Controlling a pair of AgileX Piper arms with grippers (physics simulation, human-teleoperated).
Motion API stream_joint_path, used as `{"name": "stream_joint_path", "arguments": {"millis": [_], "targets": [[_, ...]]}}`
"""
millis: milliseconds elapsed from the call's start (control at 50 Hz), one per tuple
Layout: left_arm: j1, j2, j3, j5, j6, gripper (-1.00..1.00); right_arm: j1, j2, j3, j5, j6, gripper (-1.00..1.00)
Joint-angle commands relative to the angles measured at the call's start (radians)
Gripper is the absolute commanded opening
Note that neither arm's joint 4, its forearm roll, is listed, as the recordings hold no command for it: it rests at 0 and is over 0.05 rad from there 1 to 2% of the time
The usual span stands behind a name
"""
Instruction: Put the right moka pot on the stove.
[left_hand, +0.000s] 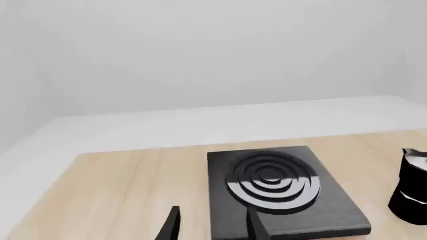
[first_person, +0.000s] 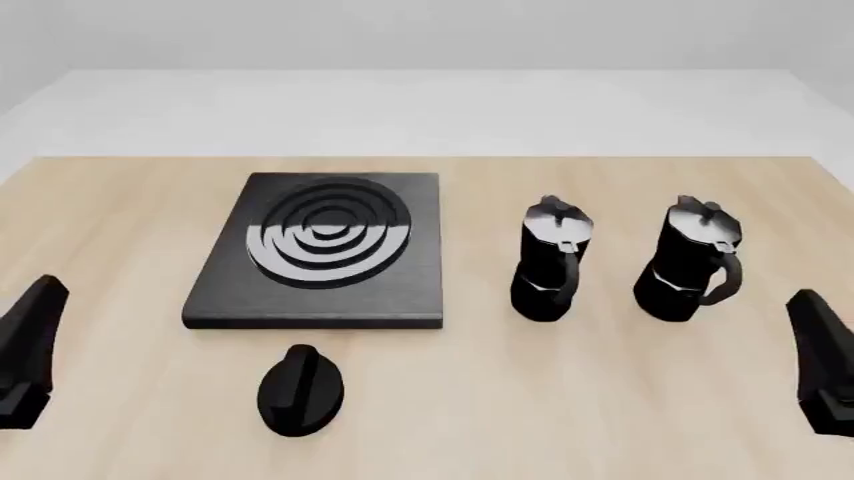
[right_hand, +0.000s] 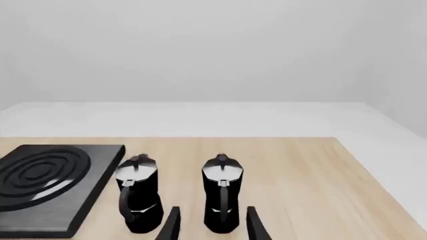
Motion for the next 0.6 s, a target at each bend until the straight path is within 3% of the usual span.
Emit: {"name": "stream_joint_path", "arguments": {"millis": [20, 280, 340, 500, 600], "targets": [[0.054, -0.049, 0.052, 0.010, -0.054, 1.00, 0.009, -0.010, -0.020, 0.027, 0.001, 1.00], [0.054, -0.051, 0.052, 0.012, -0.054, 1.00, 0.005, 0.102, -0.087, 0.009, -0.025, 1.00], [0.054, -0.048, 0.053, 0.008, -0.053, 1.00, 0.001, 0.196, -0.085, -0.054, -0.041, 1.00], [0.054, -0.046, 0.054, 0.006, -0.053, 1.00, 0.000, 0.320, -0.117, -0.105, 0.001, 1.00], [0.054, -0.048, 0.053, 0.009, -0.054, 1.00, -0.007, 0.363, -0.126, -0.124, -0.008, 1.00]]}}
